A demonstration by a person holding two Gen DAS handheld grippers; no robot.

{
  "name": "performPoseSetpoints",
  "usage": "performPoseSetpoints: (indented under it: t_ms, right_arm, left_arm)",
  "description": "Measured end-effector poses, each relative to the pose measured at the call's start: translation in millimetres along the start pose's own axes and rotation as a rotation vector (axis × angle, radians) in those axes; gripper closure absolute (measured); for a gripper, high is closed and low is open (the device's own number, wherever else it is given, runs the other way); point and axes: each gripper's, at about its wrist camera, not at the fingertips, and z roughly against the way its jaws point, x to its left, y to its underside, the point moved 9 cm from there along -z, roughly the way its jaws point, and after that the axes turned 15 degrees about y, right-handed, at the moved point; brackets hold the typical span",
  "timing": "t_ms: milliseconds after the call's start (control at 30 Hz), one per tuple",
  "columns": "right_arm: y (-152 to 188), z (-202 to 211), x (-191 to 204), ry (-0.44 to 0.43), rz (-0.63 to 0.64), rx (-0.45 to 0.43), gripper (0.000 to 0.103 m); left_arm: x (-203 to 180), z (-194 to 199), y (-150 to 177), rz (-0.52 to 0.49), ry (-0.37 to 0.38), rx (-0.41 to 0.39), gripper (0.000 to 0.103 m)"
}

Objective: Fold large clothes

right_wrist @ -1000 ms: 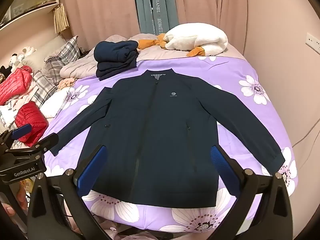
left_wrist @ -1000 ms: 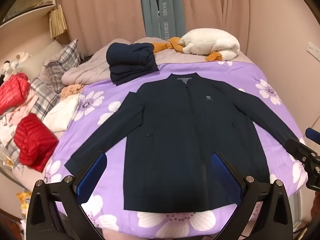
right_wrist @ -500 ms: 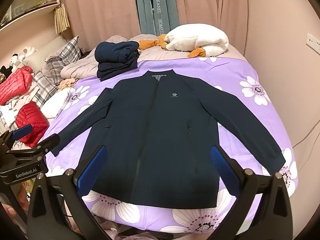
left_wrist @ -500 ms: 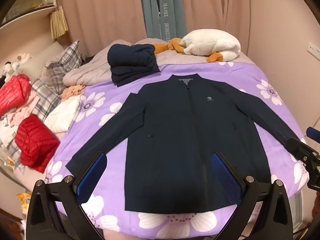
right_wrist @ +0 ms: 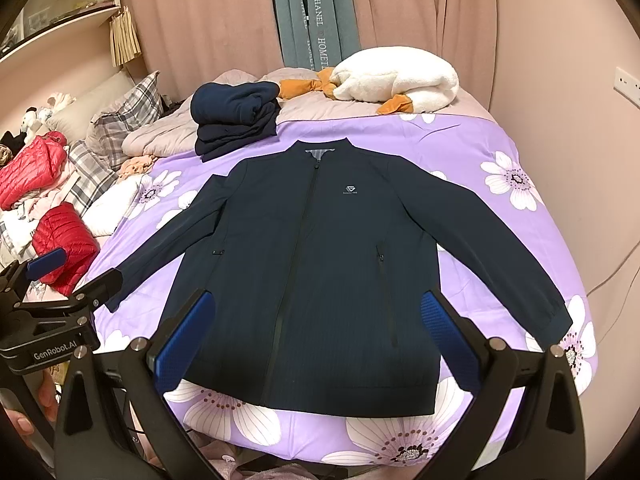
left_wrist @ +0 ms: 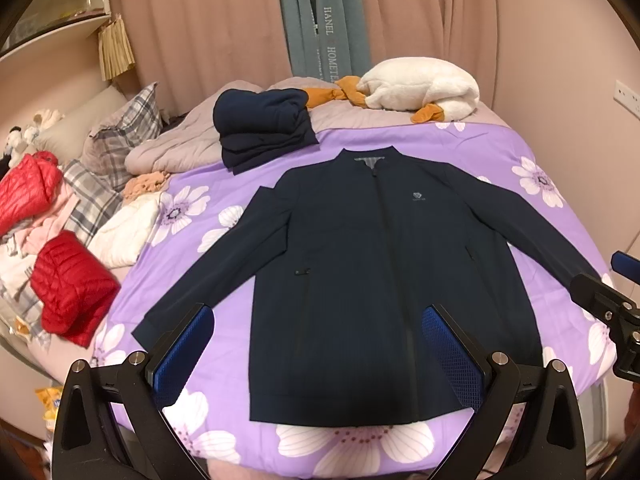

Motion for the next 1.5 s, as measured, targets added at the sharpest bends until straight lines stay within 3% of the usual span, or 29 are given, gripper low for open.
performPoseSetpoints:
  t_ms: [1500]
  right_arm:
    - [5, 8, 9, -0.007, -0.004, -0.003, 0.000]
  left_arm:
    - [1, 0, 1, -0.001, -0.001, -0.001, 0.000]
